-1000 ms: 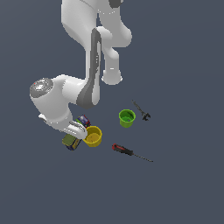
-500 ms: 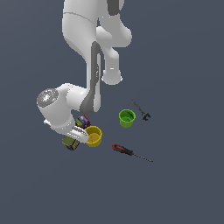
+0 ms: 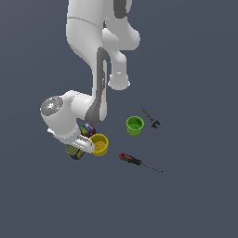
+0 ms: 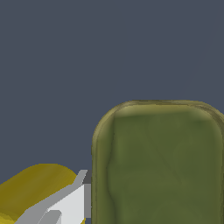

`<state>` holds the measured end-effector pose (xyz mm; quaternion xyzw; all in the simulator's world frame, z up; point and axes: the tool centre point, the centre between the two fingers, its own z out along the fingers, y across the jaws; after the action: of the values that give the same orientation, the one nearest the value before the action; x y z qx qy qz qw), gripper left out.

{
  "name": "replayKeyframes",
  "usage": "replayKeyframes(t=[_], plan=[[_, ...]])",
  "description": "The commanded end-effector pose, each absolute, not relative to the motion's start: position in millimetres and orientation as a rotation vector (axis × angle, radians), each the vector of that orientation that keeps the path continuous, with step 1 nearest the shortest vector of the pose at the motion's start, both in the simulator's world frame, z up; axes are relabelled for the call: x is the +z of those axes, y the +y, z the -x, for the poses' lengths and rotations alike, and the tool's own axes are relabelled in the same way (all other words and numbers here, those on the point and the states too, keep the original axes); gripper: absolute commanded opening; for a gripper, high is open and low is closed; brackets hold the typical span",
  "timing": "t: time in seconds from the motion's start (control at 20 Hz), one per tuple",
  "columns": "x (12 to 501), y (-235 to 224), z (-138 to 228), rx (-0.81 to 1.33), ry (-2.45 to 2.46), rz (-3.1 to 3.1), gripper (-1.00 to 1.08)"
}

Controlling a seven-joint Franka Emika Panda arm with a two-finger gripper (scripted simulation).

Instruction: Pick up a designated object from a clutter of objects.

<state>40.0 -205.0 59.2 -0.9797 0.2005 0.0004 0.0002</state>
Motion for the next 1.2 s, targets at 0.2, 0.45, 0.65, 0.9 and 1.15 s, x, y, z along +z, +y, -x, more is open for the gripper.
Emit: replayKeyframes(t=[0.2, 0.45, 0.65, 0.9, 1.15], plan=[[59.4, -204.9, -40.0, 0.001, 0.630, 3.078, -1.00], [63.4, -201.1, -37.7, 0.001, 0.630, 3.078, -1.00], [72.3, -192.8, -32.7, 0.001, 0.630, 3.077, -1.00], [91.2, -175.3, -22.3, 0.001, 0.630, 3.077, -1.00], [118.6, -149.9, -7.3, 0.001, 0.629, 3.077, -1.00]])
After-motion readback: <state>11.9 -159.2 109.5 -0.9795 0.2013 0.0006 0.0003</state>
